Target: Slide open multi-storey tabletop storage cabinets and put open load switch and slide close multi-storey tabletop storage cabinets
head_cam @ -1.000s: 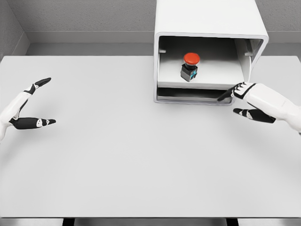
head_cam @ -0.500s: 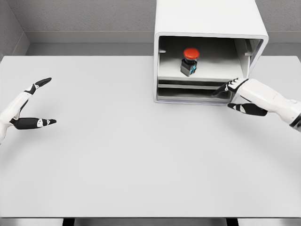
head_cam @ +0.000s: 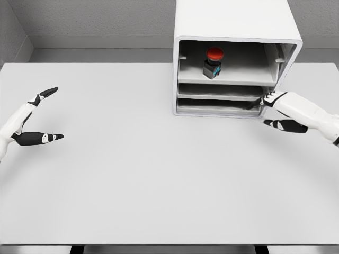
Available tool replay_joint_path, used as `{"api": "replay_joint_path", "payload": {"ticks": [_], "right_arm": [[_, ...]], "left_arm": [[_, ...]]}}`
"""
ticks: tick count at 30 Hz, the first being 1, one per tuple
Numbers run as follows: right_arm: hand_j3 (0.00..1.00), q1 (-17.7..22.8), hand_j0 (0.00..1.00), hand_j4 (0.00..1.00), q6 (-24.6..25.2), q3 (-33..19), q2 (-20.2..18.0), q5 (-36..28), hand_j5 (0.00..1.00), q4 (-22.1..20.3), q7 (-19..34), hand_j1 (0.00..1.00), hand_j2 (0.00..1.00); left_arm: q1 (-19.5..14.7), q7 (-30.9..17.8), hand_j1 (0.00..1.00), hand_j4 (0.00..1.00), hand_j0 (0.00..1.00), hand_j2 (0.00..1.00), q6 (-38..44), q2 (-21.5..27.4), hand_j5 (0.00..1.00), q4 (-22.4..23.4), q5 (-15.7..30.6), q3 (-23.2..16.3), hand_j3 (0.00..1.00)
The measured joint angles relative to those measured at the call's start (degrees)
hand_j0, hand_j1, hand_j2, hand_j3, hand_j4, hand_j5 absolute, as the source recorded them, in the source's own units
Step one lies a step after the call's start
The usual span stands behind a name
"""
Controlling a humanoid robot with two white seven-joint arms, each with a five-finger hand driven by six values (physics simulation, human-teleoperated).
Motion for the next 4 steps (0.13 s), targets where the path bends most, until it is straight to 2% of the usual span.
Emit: {"api": "replay_joint_path", "payload": {"ticks": [4], "right_arm": [[0.71,4.66,0.71,0.71,-0.02,-2.69,-3.49,-0.03,0.71,-0.15,-0.22,0.71,0.71]], "left_arm": [[1.32,0.0,1.0,1.0,1.0,1.0,-0.01,0.02,1.0,0.02,-0.18,-0.07,1.0]]}}
